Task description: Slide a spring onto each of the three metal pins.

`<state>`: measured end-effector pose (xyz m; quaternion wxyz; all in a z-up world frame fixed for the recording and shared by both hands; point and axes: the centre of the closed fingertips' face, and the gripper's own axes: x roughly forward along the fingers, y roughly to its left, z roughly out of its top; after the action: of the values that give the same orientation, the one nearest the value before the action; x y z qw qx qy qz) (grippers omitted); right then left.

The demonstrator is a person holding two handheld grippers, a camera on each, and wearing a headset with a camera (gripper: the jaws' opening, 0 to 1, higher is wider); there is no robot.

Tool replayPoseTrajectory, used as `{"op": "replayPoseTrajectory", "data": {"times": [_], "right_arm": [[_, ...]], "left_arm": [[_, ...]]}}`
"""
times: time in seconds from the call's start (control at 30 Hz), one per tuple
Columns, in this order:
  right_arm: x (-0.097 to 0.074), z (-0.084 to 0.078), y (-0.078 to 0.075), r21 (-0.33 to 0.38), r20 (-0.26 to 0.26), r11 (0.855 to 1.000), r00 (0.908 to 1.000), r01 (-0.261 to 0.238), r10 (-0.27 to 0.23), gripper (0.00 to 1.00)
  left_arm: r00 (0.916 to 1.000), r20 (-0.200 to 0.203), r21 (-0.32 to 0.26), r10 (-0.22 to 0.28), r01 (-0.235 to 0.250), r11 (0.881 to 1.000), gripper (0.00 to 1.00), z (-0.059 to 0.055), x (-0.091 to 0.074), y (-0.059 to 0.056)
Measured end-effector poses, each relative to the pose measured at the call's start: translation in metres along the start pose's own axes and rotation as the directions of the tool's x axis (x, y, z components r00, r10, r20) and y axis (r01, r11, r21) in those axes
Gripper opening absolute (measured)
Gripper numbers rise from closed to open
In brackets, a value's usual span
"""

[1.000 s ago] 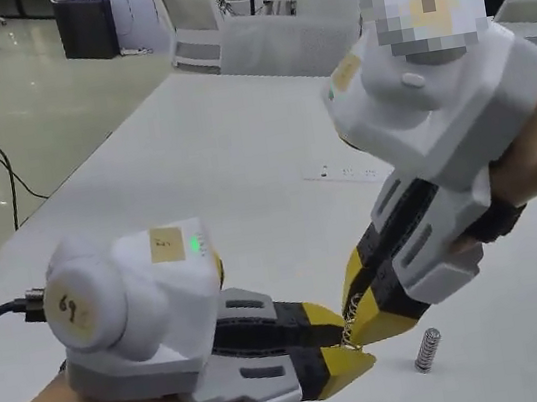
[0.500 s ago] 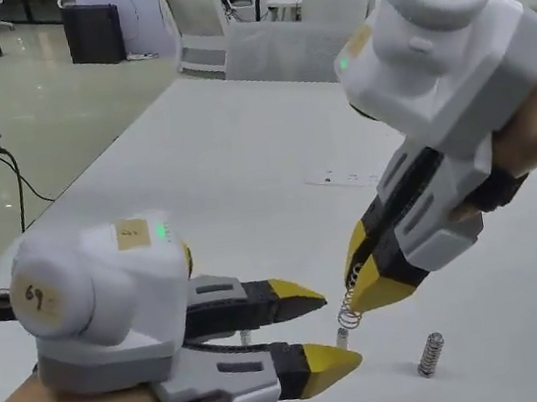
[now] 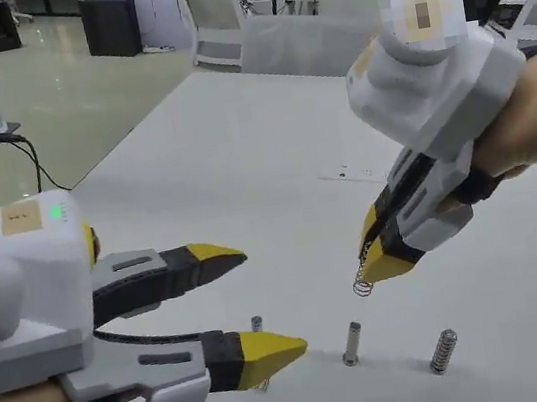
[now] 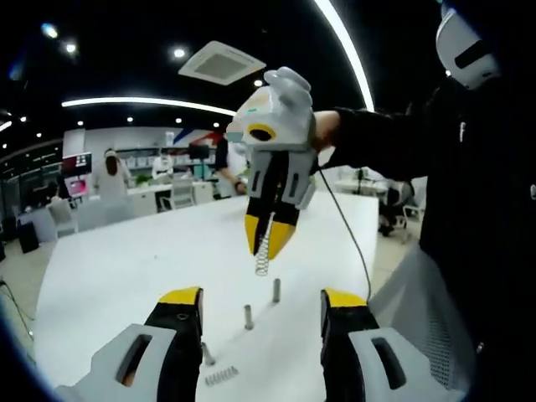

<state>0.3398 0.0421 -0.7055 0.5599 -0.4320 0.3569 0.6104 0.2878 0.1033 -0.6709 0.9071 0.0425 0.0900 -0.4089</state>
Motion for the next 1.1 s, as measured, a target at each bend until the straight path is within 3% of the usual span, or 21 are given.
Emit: {"op": "replayPoseTrajectory", "data": {"times": [0.27, 0.57, 1.1], "right_arm": [[0.028, -0.012, -0.012, 0.010, -0.049, 1.000, 0.9988, -0.009, 0.009, 0.08], [0.056, -0.022, -0.020, 0.027, -0.086, 0.999, 0.9958, -0.027, 0.029, 0.08], [0.077, -0.036, -0.030, 0.055, -0.136, 0.998, 0.9896, -0.040, 0.048, 0.08]], "left_arm": [[0.9984, 0.008, -0.056, 0.056, -0.055, 0.997, 0.59, -0.014, -0.008, 0.010], [0.9990, -0.015, -0.067, 0.043, -0.044, 0.997, 0.64, -0.022, -0.005, 0.007], [0.9995, -0.016, -0.073, 0.026, -0.027, 0.997, 0.64, -0.024, -0.004, 0.005]]}}
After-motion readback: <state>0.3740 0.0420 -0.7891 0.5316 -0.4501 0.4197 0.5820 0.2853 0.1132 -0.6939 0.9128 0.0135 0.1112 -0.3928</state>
